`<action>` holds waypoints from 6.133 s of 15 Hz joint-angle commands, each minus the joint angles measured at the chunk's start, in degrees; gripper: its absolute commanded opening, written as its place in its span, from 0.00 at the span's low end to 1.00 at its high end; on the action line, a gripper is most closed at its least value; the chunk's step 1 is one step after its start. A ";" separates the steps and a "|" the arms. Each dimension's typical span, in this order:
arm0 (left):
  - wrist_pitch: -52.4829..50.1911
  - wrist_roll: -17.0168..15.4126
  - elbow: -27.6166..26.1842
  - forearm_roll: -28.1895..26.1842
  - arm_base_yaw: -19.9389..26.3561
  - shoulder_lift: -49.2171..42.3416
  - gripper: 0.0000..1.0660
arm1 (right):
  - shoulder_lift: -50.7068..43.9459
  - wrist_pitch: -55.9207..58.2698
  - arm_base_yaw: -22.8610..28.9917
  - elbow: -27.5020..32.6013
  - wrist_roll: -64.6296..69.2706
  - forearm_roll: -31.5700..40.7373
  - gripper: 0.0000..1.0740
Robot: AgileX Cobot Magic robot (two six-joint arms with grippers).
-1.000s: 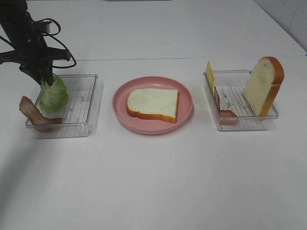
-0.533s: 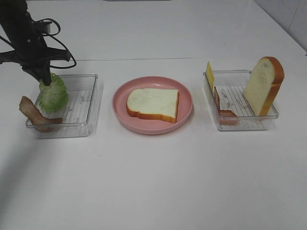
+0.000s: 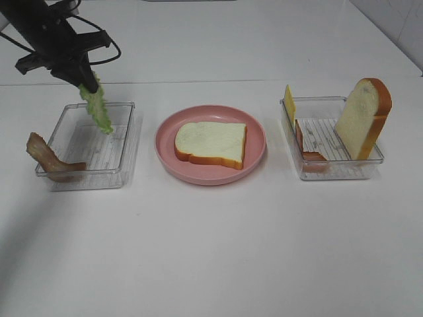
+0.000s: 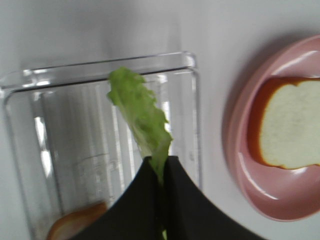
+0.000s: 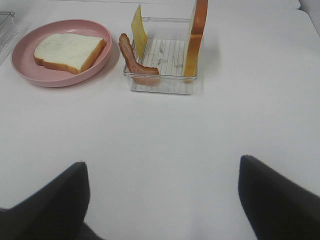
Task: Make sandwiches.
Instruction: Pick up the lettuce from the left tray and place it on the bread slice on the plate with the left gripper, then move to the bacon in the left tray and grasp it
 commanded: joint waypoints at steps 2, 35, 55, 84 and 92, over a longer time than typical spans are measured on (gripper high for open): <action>-5.10 8.19 -0.11 -20.05 -0.74 -1.20 0.00 | -0.92 -0.52 -0.34 0.11 -0.29 0.23 0.73; -13.24 7.45 0.11 -5.10 -17.76 9.00 0.53 | -0.92 -0.52 -0.34 0.11 -0.29 0.23 0.73; 4.24 -3.21 -0.57 19.37 -5.73 -11.12 0.69 | -0.86 -0.52 -0.34 0.11 -0.29 0.23 0.73; -20.17 -3.38 42.63 10.66 2.06 -19.42 0.59 | -0.86 -0.52 -0.34 0.11 -0.29 0.23 0.73; -20.86 -2.98 42.63 10.94 2.06 -16.84 0.29 | -0.86 -0.52 -0.34 0.11 -0.29 0.23 0.73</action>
